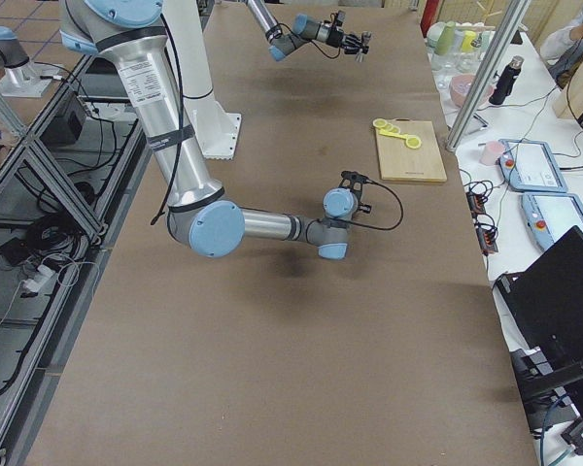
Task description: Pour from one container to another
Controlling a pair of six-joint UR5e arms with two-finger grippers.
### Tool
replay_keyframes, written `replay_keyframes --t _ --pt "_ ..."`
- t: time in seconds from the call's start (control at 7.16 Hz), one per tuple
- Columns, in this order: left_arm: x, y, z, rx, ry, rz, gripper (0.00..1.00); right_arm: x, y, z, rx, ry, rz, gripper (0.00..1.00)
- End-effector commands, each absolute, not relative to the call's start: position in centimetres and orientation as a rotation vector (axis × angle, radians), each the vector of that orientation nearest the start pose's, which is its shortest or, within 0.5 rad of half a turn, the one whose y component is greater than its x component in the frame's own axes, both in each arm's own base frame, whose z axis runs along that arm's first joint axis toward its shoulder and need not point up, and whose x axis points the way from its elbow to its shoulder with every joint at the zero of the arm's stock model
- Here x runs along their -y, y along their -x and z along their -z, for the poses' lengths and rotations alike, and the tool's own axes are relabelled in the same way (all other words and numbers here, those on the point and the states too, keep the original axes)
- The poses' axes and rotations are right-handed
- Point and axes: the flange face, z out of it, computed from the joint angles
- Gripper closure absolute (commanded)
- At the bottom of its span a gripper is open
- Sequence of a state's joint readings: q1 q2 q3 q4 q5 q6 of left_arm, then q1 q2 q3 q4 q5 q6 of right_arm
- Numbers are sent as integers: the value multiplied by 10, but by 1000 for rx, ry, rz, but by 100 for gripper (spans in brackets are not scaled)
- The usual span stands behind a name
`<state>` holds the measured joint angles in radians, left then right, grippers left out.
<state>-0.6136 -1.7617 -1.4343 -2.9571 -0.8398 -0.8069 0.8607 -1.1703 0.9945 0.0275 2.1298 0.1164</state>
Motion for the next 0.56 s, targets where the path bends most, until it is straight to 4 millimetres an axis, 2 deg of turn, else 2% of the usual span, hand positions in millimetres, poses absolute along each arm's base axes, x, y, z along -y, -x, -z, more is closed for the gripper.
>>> replay_keyframes --t 0.0,0.28,0.42 --pt "487 -342 -488 -605 -1314 527 100 546 362 -536 1014 -1113 867 0" --pt "485 -346 -500 -599 -1304 638 100 546 362 -536 1014 -1113 867 0" --pt "478 -358 -506 -575 -1296 701 100 547 361 -535 1015 -1114 866 0"
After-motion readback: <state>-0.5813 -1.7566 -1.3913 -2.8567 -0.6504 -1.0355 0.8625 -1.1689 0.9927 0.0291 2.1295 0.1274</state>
